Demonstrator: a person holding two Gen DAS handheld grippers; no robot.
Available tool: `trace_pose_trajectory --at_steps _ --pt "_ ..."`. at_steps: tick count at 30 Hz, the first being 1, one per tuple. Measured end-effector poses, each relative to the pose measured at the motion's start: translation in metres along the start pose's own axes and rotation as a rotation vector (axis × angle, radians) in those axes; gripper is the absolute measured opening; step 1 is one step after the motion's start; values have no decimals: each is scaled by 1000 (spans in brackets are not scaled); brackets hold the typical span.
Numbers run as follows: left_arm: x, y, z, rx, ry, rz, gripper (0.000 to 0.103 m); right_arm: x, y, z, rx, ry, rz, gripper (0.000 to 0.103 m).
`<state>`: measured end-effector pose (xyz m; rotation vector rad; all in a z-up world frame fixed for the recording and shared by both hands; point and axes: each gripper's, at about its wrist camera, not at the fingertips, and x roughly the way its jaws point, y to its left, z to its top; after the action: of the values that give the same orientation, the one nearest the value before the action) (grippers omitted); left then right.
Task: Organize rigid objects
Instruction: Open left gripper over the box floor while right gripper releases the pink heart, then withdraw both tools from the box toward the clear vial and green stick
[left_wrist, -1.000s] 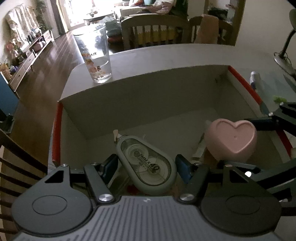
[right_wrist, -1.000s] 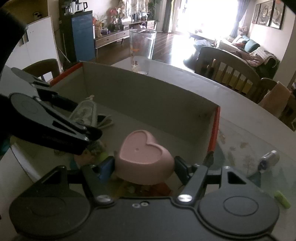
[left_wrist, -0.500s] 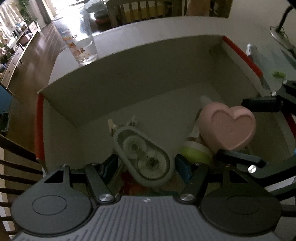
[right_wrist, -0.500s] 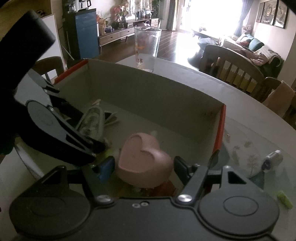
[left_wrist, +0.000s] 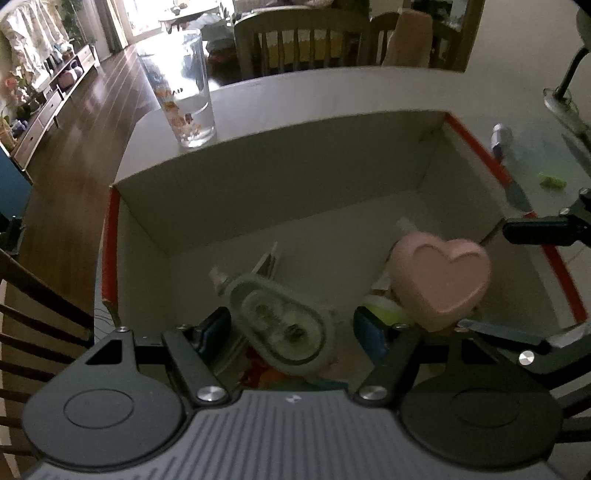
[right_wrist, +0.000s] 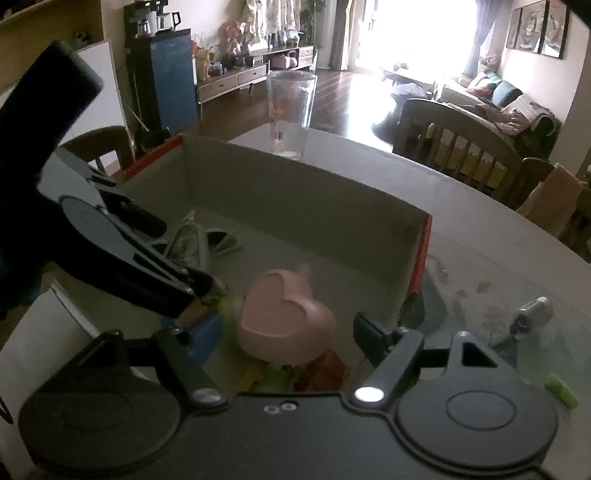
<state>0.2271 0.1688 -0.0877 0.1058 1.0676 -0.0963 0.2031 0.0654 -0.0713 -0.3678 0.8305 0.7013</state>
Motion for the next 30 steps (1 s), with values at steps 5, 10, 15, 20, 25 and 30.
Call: trace_pose_trajectory --at_steps 5,10,15,20,25,30 --pt "-12 3 -3 -14 -35 1 73 -13 -1 1 7 -22 11 81" --pt "-28 5 -10 -46 -65 7 73 -23 -1 2 5 -41 20 84" --pt "-43 6 -17 -62 -96 7 73 -37 -2 3 14 -66 32 86" --pt "-61 5 -21 -84 -147 8 73 -50 -1 3 15 -93 49 89" --pt "-78 2 -25 -93 -195 10 73 -65 -2 2 30 -123 71 92" --pt "-93 -1 -27 -121 -230 -2 73 -83 -6 0 33 -155 92 96"
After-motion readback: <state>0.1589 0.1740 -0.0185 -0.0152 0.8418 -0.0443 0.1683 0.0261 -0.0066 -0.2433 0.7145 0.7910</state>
